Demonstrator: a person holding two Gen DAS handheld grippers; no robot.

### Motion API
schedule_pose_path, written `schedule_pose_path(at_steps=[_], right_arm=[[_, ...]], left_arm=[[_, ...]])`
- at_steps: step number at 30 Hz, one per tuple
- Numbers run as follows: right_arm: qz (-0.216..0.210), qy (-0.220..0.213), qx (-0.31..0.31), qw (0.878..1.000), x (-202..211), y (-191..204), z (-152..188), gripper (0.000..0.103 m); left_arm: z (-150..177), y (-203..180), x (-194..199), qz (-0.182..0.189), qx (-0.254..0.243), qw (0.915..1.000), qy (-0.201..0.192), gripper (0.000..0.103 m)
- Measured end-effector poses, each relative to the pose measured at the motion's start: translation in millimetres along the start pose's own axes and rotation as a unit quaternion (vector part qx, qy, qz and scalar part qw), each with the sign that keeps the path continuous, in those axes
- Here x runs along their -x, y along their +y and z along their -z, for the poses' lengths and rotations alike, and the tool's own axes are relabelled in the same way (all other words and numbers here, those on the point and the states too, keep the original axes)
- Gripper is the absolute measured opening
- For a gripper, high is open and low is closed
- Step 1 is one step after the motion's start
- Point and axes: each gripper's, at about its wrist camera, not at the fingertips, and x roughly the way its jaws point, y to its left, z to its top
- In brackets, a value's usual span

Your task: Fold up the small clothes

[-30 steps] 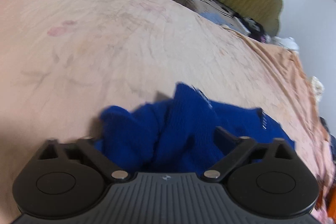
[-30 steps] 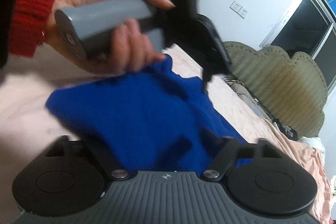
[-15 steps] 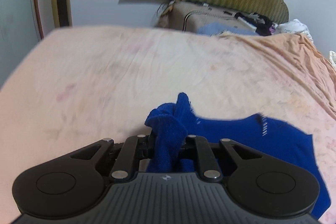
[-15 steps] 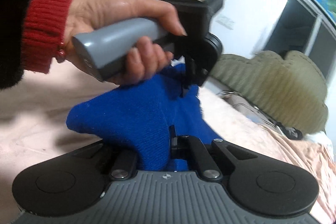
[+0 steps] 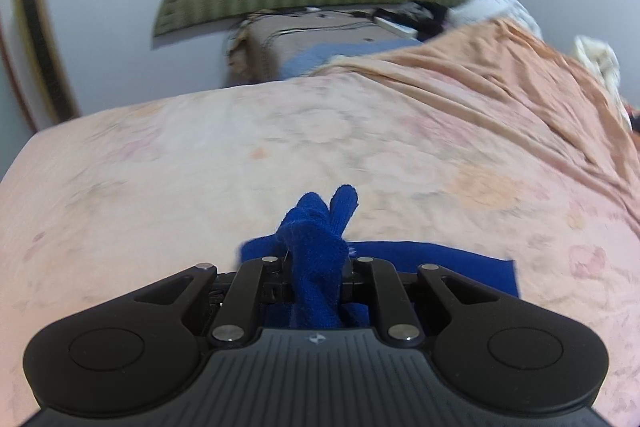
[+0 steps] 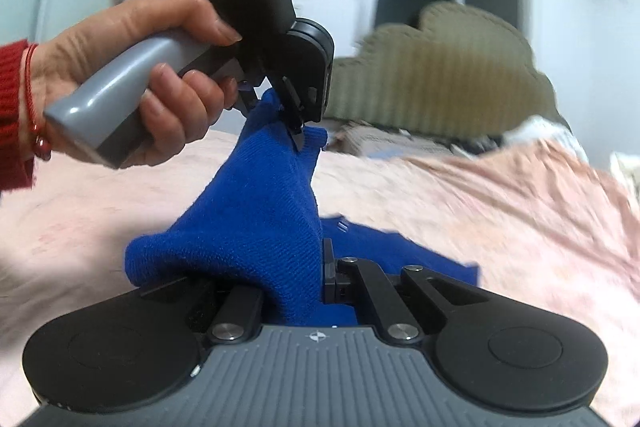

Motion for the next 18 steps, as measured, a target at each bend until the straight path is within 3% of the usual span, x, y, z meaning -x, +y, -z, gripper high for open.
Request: schedule_pose_path(at_steps=[4,8,10,12,16,18], right_arm=[[-0.005,0.024,-0.079,0.997,-10.5,-40.2,20.4,0.005],[-0.026,0.051,-0.182,0.982,-18.9,-76.9,43.8,0.005],[-0.049,0.075,-0.239,0.967,-29.5,-98.2,58.8,0.007],[-0.073,0.089,-0.284,0.952,-35.0,-108.3,72.4,0.016],[-0.117,0.097,-0.352,0.923,-41.7,-124.8,92.7,0.018],[-0.139,0.096,-0.381,0.909,-44.2,-132.3,100.1,0.018]], left_arm=[[2.6,-45.0,-26.6,0.001,-0.034,0.9993,0.016,0.014],[11.3,-85.4,-52.3,0.005,-0.077,0.9967,0.027,0.015],[12.9,-97.8,-64.1,0.016,-0.088,0.9951,0.042,0.018],[9.8,-101.2,-71.2,0.036,-0.074,0.9952,0.053,0.024],[-7.1,-95.1,-63.9,0.056,-0.026,0.9976,0.033,0.036],[-13.2,-89.5,-53.4,0.056,-0.012,0.9983,0.011,0.052]])
